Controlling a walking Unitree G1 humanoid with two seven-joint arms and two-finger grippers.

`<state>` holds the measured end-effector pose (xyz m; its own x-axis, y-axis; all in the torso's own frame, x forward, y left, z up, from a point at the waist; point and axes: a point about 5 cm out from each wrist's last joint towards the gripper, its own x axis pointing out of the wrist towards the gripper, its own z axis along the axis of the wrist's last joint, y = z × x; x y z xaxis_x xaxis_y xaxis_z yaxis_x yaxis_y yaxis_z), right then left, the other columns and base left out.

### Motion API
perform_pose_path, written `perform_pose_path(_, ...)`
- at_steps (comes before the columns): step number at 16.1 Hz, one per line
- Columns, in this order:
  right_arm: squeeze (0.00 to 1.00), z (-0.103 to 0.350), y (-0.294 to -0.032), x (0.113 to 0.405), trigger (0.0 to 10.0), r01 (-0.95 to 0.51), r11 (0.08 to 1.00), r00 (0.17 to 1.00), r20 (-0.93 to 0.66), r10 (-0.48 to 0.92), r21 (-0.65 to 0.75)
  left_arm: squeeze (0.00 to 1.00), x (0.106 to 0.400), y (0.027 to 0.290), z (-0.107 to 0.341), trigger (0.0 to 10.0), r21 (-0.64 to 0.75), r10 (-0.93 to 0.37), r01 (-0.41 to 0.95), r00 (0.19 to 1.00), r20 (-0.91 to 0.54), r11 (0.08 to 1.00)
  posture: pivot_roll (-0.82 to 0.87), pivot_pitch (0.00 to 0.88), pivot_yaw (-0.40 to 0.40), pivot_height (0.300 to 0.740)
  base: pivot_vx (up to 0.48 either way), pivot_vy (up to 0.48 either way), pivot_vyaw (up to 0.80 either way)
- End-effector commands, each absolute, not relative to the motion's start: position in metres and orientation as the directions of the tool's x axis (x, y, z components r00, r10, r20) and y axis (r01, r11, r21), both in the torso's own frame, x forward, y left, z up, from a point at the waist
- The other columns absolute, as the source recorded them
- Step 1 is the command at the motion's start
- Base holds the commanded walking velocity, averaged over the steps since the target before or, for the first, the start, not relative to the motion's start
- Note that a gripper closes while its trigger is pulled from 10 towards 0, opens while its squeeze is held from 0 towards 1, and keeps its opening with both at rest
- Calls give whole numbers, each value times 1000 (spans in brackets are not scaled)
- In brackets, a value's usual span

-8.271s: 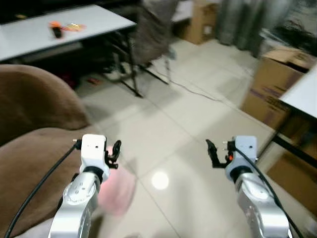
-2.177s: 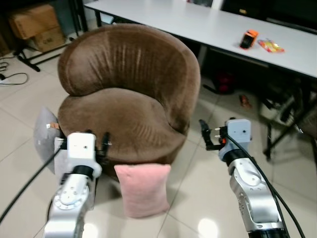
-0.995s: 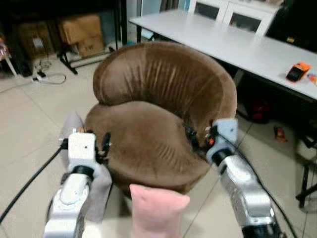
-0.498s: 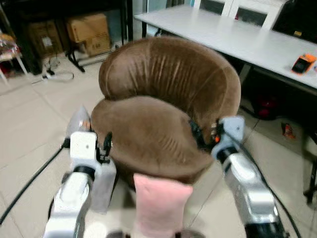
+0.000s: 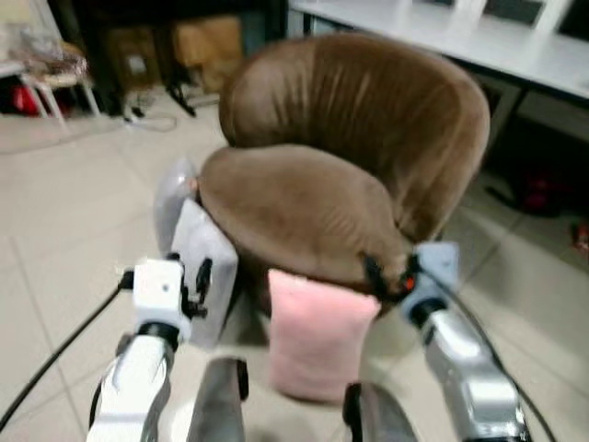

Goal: Move the pillow to the sofa from floor

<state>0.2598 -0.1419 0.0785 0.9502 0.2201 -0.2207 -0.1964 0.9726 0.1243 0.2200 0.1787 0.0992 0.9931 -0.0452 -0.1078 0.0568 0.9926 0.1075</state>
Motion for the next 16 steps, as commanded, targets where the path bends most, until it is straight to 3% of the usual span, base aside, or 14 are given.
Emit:
perform_pose_path(1, 0, 85, -144, 260, 10000, -206, 973, 955, -194, 223, 104, 0, 221, 176, 104, 10000, 121, -66, 76, 994, -86, 990, -18, 0, -71, 587, 0, 0, 0)
perform_pose_path(6, 0, 85, -142, 261, 10000, -259, 966, 943, -215, 255, 9, 0, 217, 178, 104, 10000, 108, -68, 76, 995, -77, 991, -9, 0, -85, 587, 0, 0, 0)
perform_pose_path(16, 0, 82, -147, 264, 10000, -210, 978, 948, -246, 202, -9, 0, 216, 179, 101, 10000, 98, -54, 63, 994, -94, 993, -11, 0, -87, 587, 269, 0, 0)
